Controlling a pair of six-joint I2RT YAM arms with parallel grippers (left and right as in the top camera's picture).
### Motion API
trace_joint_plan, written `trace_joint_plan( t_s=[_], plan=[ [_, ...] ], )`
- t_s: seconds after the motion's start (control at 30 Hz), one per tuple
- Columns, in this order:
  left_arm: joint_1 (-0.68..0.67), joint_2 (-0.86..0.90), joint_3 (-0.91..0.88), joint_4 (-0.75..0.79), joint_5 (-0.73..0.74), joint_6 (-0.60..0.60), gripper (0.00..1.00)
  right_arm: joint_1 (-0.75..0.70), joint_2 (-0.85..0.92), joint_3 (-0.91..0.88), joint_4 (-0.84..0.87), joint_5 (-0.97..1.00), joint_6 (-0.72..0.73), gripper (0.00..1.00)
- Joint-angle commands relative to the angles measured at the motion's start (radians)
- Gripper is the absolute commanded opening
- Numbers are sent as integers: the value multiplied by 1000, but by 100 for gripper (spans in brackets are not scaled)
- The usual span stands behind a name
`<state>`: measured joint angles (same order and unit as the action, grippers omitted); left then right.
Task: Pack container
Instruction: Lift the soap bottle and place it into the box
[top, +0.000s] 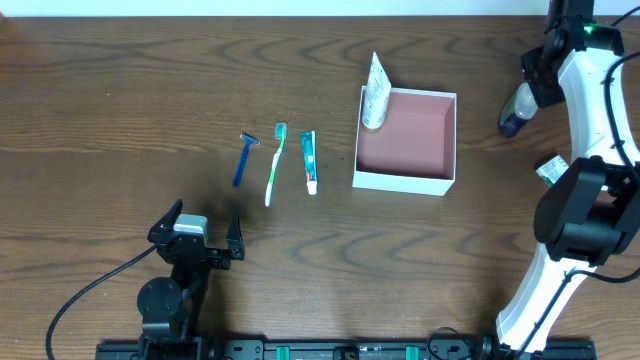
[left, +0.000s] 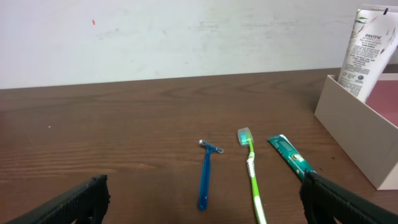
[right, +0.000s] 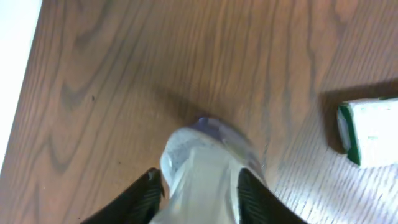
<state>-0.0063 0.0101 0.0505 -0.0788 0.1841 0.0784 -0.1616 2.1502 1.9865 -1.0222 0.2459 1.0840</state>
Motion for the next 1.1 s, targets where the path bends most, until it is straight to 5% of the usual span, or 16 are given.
trace_joint_plan(
  t_s=[0.0, 0.33, 0.5, 1.07],
  plan=[
    [5, -6, -28, -14, 7, -1, 98, -9, 12, -5, -1, 1, -16, 36],
    [5, -6, -28, -14, 7, -2, 98, -9, 11, -4, 2, -30, -25, 36],
    [5, -6, -28, -14, 7, -1, 98, -8, 0, 10, 12, -88, -77, 26],
    [5, -6, -28, -14, 7, -1, 98, 26, -203, 83, -25, -160, -264, 29]
  ],
)
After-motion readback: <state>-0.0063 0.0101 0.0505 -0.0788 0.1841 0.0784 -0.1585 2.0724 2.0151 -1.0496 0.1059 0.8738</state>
